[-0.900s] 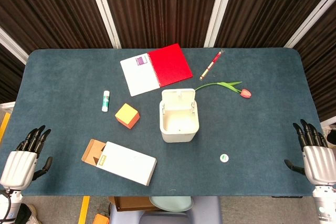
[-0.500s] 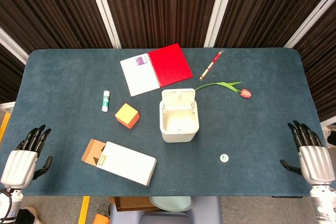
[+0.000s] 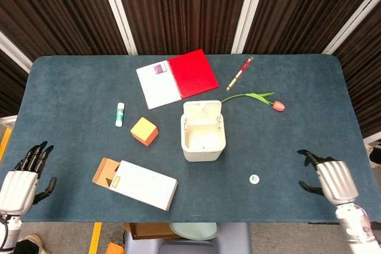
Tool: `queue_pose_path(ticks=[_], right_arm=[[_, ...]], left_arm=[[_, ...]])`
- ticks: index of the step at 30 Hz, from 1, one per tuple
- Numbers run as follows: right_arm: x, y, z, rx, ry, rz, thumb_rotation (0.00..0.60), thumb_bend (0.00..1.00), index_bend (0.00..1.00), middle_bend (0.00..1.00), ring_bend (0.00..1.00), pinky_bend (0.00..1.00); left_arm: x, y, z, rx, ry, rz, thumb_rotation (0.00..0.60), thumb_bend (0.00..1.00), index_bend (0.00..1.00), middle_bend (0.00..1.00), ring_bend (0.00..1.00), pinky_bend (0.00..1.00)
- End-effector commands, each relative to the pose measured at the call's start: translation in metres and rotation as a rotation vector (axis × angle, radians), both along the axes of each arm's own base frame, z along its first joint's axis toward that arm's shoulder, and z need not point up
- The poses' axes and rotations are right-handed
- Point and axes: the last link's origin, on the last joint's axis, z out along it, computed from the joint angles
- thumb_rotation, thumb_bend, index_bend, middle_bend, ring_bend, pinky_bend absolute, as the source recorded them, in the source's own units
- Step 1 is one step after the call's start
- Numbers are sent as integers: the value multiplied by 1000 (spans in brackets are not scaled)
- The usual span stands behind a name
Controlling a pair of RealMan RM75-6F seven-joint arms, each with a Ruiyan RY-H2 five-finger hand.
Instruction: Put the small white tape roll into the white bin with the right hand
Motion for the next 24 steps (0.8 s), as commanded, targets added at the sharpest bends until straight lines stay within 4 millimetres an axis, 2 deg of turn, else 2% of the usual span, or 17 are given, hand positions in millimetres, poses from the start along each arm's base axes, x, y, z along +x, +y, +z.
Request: queue_pose_path(ticks=[1, 4, 6, 8, 10, 12, 17, 24], right_arm=[[13, -12, -12, 90, 23, 12, 600, 78, 413, 742, 870, 831], [16, -16, -16, 117, 30, 8, 600, 78, 416, 782, 906, 857], [23, -23, -26, 179, 44, 8, 600, 84, 426, 817, 936, 883], [33, -31, -42, 242, 50, 31, 600, 135, 448, 834, 950, 899], [35, -36, -48, 258, 52, 36, 600, 218, 474, 844, 960, 911], [35, -39, -56, 283, 62, 34, 600, 250, 484, 848, 965, 917], [33, -46, -76, 360, 66, 12, 600, 257, 487, 848, 965, 919], [31, -50, -93, 404, 64, 13, 600, 260, 496, 850, 968, 921]], left_arm=[[-1, 1, 0, -2, -4, 5, 600, 423, 0, 7, 82, 303], [-1, 1, 0, -4, -3, 7, 600, 423, 0, 7, 82, 304], [-1, 0, 0, -10, -4, 7, 600, 423, 0, 7, 82, 304], [-1, 0, 2, -10, -14, 4, 600, 422, 0, 9, 82, 304], [-2, 0, 3, -7, -20, 8, 600, 423, 0, 11, 82, 305], [-3, 1, 4, -6, -24, 13, 600, 424, 0, 13, 82, 305], [-5, 3, 4, -12, -25, 25, 600, 423, 0, 18, 85, 307], [-6, 4, 4, -14, -28, 32, 600, 422, 0, 23, 86, 312]])
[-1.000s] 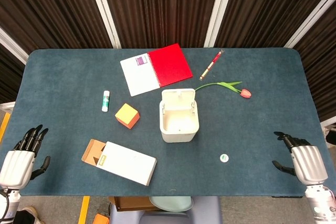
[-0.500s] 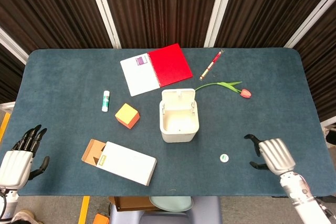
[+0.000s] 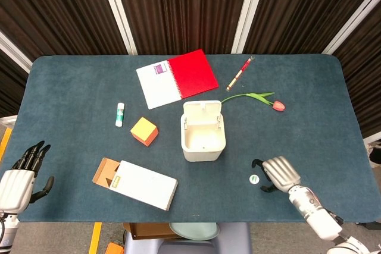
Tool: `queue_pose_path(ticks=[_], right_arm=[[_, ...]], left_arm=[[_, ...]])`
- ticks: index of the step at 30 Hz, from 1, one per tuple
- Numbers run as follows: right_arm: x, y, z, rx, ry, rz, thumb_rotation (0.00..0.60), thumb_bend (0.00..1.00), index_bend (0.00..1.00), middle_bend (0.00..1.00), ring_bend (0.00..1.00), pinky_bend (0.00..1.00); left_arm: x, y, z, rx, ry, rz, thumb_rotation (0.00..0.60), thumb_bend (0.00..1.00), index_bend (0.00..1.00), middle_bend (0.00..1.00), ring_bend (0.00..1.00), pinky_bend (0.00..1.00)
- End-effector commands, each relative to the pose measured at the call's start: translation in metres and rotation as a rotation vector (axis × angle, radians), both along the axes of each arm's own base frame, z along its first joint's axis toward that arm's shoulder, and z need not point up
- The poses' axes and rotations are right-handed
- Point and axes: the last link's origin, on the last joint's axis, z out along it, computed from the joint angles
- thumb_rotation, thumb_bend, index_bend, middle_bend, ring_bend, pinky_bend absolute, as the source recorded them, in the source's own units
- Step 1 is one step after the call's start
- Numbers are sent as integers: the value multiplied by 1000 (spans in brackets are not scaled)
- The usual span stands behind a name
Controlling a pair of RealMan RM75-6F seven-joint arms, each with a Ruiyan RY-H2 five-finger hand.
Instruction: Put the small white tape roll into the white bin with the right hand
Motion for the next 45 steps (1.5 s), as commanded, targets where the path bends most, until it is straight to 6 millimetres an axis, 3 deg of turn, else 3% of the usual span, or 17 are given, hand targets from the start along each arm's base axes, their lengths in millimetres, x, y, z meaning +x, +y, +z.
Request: queue_pose_path(ticks=[1, 20, 33, 45], right_arm=[[-2, -1, -6, 17, 5, -3, 600, 262, 498, 851, 969, 922], [-13, -9, -31, 47, 22, -10, 600, 317, 541, 855, 974, 929], [-16, -12, -36, 48, 25, -11, 600, 319, 561, 858, 976, 934], [-19, -12, -37, 32, 26, -2, 600, 322, 660, 868, 988, 948]], left_arm=[[-1, 0, 0, -1, 0, 2, 600, 422, 0, 25, 86, 312], [-2, 1, 0, -9, 1, 14, 600, 422, 0, 39, 102, 322], [-2, 1, 0, -9, -2, 15, 600, 420, 0, 39, 102, 323], [-3, 2, 0, -11, -3, 16, 600, 421, 0, 39, 102, 323]])
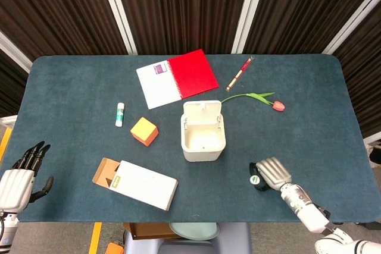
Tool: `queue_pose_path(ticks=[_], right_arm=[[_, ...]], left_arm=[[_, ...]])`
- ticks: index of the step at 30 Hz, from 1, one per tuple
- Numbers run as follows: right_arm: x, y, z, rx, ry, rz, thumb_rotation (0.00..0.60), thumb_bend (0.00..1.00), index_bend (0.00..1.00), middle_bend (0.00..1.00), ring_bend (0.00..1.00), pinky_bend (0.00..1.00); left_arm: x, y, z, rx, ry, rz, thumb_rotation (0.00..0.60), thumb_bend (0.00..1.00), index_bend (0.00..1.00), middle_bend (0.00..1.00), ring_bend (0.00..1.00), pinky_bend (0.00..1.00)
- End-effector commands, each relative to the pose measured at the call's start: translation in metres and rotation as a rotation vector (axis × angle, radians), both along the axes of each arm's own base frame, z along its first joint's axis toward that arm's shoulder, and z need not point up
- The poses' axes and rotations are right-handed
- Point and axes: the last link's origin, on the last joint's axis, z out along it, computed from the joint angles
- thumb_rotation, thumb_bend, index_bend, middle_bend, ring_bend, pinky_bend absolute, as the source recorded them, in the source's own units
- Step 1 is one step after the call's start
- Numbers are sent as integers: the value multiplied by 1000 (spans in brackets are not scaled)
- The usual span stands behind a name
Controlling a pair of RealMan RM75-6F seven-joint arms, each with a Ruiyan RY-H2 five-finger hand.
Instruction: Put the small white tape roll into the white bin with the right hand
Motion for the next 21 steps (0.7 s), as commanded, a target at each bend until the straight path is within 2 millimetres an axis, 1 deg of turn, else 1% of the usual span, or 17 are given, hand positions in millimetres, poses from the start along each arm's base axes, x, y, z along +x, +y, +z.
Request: queue_pose_path(ticks=[1, 7, 10, 13, 17, 21], right_arm=[[-1, 1, 1, -3, 4, 1, 600, 323, 660, 868, 988, 948], [-1, 0, 5, -29, -5, 6, 600, 323, 668, 868, 988, 948], [7, -2, 15, -81, -33, 33, 600, 323, 670, 868, 988, 948], [19, -3, 35, -173, -65, 89, 600, 323, 671, 868, 988, 948], [38, 0, 66, -305, -93, 154, 600, 323, 671, 868, 988, 948], [55, 2, 87, -374, -108, 183, 600, 324, 671, 868, 988, 948]], left_arm=[[0, 0, 0, -1, 0, 0, 600, 422, 0, 39, 102, 323], [0, 0, -1, -5, 2, -1, 600, 421, 0, 40, 102, 323], [0, 0, -1, -6, 3, 1, 600, 423, 0, 40, 102, 323], [0, 0, -2, -8, 3, 3, 600, 422, 0, 40, 102, 323], [0, 0, -2, -9, 6, 3, 600, 422, 0, 41, 103, 323], [0, 0, -2, -10, 10, 7, 600, 422, 0, 43, 103, 323]])
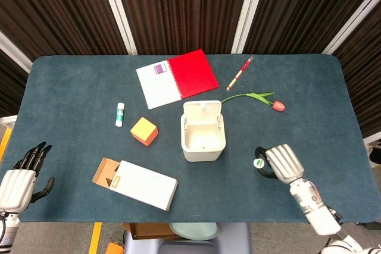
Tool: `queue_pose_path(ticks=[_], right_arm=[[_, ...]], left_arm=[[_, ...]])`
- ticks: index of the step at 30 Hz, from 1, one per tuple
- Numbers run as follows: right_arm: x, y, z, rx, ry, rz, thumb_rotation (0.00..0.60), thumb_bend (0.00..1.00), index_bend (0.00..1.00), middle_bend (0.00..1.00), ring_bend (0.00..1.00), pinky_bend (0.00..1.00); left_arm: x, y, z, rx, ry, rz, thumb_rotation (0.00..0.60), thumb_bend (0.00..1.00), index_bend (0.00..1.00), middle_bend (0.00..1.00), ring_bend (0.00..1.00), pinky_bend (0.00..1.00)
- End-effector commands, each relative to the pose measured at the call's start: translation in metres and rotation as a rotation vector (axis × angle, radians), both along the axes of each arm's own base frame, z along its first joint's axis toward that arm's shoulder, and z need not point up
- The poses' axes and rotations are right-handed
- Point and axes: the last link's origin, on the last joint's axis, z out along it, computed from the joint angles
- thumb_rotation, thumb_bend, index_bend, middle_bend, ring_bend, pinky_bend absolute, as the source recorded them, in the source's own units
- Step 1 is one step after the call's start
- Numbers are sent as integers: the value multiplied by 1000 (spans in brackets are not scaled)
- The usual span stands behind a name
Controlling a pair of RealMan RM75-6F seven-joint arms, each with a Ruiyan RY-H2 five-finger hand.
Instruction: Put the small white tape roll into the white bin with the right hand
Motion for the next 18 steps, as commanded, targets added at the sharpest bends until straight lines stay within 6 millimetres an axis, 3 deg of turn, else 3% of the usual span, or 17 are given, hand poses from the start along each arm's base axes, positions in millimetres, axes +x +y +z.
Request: queue_pose_path(ticks=[1, 7, 18], right_arm=[[16, 2, 26, -81, -1, 35, 600, 324, 671, 868, 988, 948], [37, -11, 30, -85, -19, 54, 600, 323, 671, 868, 988, 948], [95, -47, 4, -10, -47, 124, 600, 323, 671, 868, 989, 948]], left_arm=[[0, 0, 0, -1, 2, 3, 600, 422, 0, 42, 102, 323], [0, 0, -1, -6, 9, 6, 600, 422, 0, 45, 102, 324], [-2, 1, -2, -14, 12, 14, 600, 421, 0, 48, 103, 324]])
